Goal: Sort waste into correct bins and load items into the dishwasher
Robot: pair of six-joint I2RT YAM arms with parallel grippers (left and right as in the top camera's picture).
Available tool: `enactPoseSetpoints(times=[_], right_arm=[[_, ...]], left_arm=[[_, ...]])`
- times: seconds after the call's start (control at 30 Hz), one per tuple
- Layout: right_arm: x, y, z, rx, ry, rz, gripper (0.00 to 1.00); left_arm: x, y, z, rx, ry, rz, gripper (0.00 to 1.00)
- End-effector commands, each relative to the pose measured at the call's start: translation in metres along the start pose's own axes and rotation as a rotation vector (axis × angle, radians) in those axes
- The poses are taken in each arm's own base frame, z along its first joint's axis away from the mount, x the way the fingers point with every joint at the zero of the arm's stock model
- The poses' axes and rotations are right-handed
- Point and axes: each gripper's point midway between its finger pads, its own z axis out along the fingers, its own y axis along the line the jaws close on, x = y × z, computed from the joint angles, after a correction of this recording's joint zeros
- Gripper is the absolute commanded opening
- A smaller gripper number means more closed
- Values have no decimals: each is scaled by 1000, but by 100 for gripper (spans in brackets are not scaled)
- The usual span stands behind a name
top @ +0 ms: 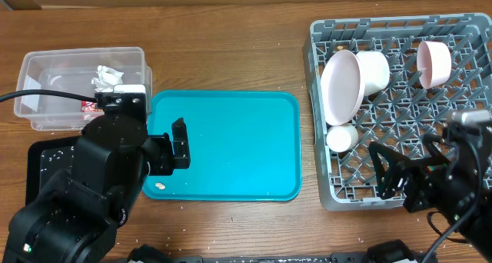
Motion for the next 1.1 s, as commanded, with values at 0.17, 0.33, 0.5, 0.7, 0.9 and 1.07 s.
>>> enactPoseSetpoints(times=[0.17, 0.33, 0.5, 0.7, 0.9, 1.07], right_arm=[[-13, -17, 27, 22, -308, -7, 100], [32, -28, 67, -13, -350, -15, 100], [76, -37, 97, -38, -374, -18, 100], [112, -47, 120, -55, -436, -25, 100], [141, -56, 142, -56, -440, -25, 100], [155, -60, 154, -49, -408, -22, 100]], left_arm=[[-2, 2, 0, -15, -2, 12, 100], [-2, 1, 2, -17, 3, 14, 100], [-2, 1, 4, -18, 8, 15, 100], [-2, 0, 5, -20, 11, 17, 100], [-2, 0, 6, -21, 15, 18, 100], [-2, 0, 6, -21, 15, 18, 100]])
